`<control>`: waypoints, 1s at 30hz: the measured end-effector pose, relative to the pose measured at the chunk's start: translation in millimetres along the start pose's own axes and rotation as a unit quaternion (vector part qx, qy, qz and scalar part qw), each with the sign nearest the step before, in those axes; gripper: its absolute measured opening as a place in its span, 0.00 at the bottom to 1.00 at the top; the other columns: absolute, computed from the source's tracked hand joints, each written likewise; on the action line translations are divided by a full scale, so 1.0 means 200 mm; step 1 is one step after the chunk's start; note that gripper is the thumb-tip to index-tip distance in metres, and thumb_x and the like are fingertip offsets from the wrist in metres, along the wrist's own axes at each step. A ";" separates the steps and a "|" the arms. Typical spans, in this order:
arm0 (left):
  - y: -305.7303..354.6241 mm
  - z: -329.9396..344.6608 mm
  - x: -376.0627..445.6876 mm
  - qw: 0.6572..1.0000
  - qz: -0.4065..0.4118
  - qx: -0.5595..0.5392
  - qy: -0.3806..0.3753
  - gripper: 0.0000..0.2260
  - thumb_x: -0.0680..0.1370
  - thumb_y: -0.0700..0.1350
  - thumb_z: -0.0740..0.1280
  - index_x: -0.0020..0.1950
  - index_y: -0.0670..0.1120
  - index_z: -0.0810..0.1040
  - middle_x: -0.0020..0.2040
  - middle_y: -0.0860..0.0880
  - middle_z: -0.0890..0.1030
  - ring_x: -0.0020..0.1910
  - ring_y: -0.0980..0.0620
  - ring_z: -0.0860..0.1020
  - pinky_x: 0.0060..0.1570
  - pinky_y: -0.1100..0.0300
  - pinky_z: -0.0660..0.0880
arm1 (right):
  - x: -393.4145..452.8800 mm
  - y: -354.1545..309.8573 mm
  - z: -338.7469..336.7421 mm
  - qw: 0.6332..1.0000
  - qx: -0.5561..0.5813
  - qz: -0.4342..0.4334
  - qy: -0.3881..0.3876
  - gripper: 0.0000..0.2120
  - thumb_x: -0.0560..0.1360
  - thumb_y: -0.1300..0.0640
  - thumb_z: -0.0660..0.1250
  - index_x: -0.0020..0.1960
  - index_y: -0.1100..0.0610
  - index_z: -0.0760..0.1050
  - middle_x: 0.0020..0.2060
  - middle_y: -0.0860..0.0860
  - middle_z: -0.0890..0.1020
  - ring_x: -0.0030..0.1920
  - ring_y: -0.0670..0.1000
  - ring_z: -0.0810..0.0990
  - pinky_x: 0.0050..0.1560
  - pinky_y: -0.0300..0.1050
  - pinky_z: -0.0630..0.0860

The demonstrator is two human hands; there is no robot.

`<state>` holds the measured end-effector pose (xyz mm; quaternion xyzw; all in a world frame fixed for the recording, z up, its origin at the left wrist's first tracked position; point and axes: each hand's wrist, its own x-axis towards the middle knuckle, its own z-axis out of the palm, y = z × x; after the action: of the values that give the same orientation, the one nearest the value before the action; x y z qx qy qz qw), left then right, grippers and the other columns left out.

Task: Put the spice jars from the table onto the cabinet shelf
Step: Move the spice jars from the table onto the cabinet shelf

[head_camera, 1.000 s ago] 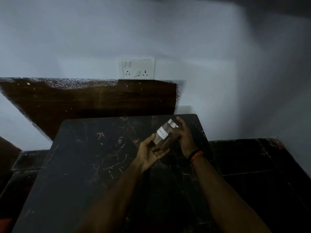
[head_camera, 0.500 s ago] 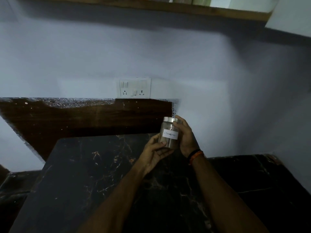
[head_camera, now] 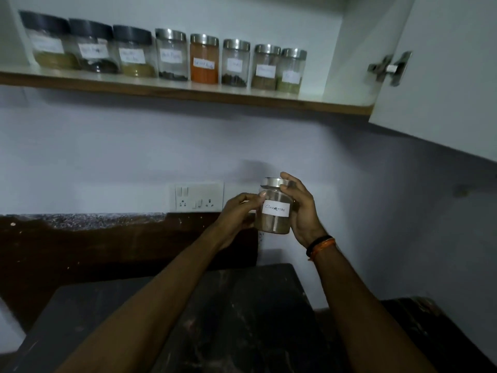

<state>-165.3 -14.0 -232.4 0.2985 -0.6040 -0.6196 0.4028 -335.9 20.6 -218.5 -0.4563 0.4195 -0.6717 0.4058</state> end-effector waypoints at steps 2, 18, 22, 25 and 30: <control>0.12 0.02 0.07 1.000 0.011 0.020 -0.012 0.23 0.75 0.62 0.69 0.59 0.45 0.80 0.57 0.47 0.83 0.57 0.44 0.82 0.56 0.48 0.81 | 0.05 -0.11 0.01 1.000 -0.007 -0.020 -0.008 0.25 0.73 0.50 0.69 0.68 0.54 0.74 0.64 0.59 0.79 0.62 0.63 0.79 0.64 0.63 0.76; 0.84 0.13 0.39 0.978 0.116 0.143 -0.099 0.19 0.78 0.59 0.68 0.61 0.47 0.80 0.58 0.45 0.83 0.56 0.43 0.83 0.55 0.45 0.81 | 0.33 -0.74 0.04 0.991 -0.022 -0.131 -0.026 0.26 0.72 0.52 0.67 0.69 0.57 0.73 0.58 0.56 0.83 0.54 0.55 0.83 0.55 0.54 0.79; 0.97 0.16 0.45 0.971 0.107 0.173 -0.123 0.26 0.74 0.61 0.71 0.66 0.47 0.77 0.59 0.45 0.83 0.56 0.43 0.83 0.56 0.43 0.81 | 0.34 -0.80 0.03 0.989 -0.009 -0.140 -0.038 0.25 0.75 0.52 0.66 0.71 0.55 0.71 0.60 0.57 0.82 0.57 0.55 0.83 0.52 0.51 0.80; 1.04 0.19 0.48 0.969 0.108 0.175 -0.138 0.24 0.75 0.59 0.71 0.66 0.48 0.77 0.58 0.45 0.84 0.55 0.44 0.84 0.54 0.46 0.82 | 0.36 -0.82 0.02 0.989 0.011 -0.136 -0.050 0.22 0.80 0.54 0.61 0.74 0.53 0.69 0.64 0.56 0.81 0.62 0.57 0.81 0.57 0.54 0.80; 1.12 0.23 0.51 0.975 0.081 0.150 -0.141 0.16 0.75 0.53 0.72 0.60 0.49 0.80 0.55 0.44 0.85 0.52 0.44 0.84 0.46 0.51 0.82 | 0.40 -0.84 0.00 0.987 -0.027 -0.149 -0.052 0.26 0.80 0.47 0.62 0.77 0.46 0.64 0.67 0.53 0.78 0.64 0.54 0.80 0.66 0.61 0.75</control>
<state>-223.9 -65.5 5.0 0.2158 -0.7629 -0.5229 0.3129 -383.6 -0.2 -38.8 -0.5586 0.3436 -0.6883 0.3100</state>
